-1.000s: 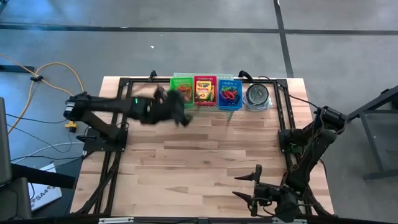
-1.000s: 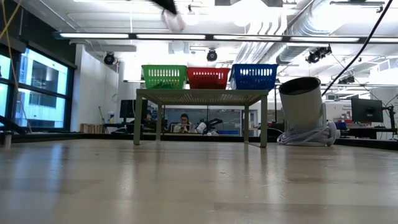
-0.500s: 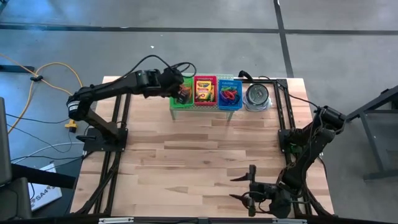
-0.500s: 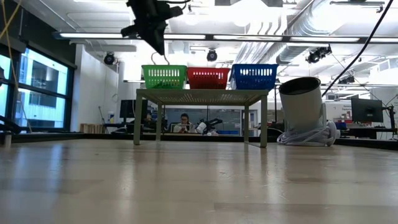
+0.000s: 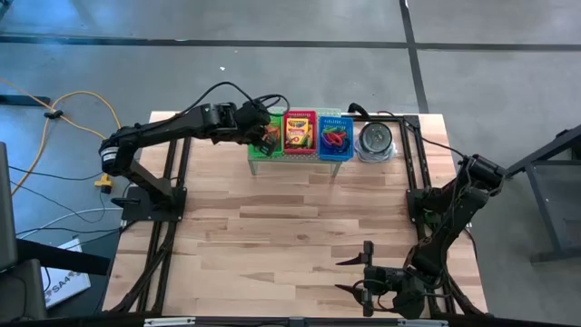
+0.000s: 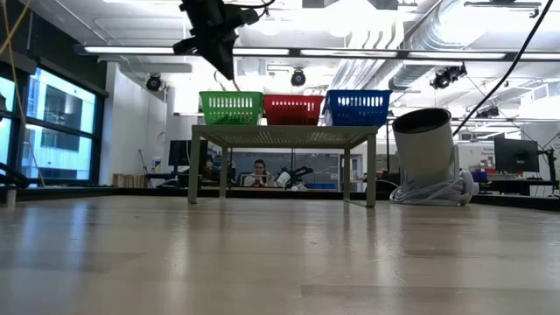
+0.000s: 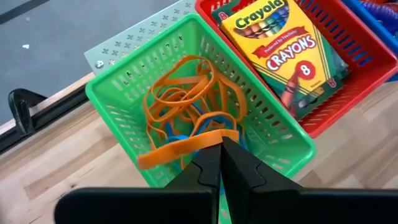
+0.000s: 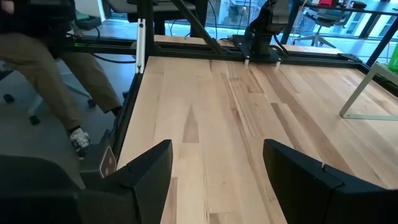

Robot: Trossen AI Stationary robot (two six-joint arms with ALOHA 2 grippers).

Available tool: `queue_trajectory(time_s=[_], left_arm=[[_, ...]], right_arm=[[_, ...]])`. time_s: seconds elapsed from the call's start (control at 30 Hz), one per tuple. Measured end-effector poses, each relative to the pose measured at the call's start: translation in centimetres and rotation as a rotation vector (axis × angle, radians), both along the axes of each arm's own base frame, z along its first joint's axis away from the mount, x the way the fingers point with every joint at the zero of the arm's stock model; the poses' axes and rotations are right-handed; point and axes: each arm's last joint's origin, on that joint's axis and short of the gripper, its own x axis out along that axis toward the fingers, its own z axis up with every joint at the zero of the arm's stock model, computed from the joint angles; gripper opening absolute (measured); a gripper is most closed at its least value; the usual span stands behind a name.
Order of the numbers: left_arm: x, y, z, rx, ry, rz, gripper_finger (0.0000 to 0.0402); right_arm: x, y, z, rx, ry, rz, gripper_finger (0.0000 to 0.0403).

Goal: Pick & Place Office Desk Supplies
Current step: Put the orange rubber band into the green bin on the shelf, then return to Home Position

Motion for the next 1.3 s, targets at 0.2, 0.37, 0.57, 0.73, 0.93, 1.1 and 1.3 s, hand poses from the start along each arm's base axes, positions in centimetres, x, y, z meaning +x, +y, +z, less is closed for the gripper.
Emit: queue_trajectory(time_s=[0.2, 0.37, 0.57, 0.73, 0.93, 1.1, 1.3], left_arm=[[0.2, -0.6, 0.0, -0.003, 0.011, -0.064, 0.0001], [0.5, -0.8, 0.1, 0.036, 0.022, -0.133, 0.0001], [0.6, -1.1, 0.1, 0.022, 0.009, -0.125, 0.0001], [0.7, -1.6, 0.1, 0.024, 0.009, -0.140, 0.0010], [0.6, -1.4, 0.2, 0.089, 0.036, -0.105, 0.0058], [0.6, -1.3, 0.2, 0.108, 0.043, -0.090, 0.0103], [0.5, -1.3, 0.2, 0.131, 0.051, -0.072, 0.0131]], right_arm=[[0.0, 0.0, 0.0, -0.018, 0.001, 0.005, 0.0241], [0.3, -0.2, 0.0, -0.029, 0.002, -0.002, 0.0241], [1.0, -0.7, -0.1, -0.014, 0.024, 0.009, 0.0241], [1.3, -0.9, -0.1, -0.002, 0.039, 0.025, 0.0241], [1.3, -0.9, -0.1, -0.002, 0.039, 0.026, 0.0241], [1.3, -0.9, -0.1, -0.002, 0.040, 0.028, 0.0241], [1.3, -0.9, -0.1, -0.002, 0.040, 0.029, 0.0241]])
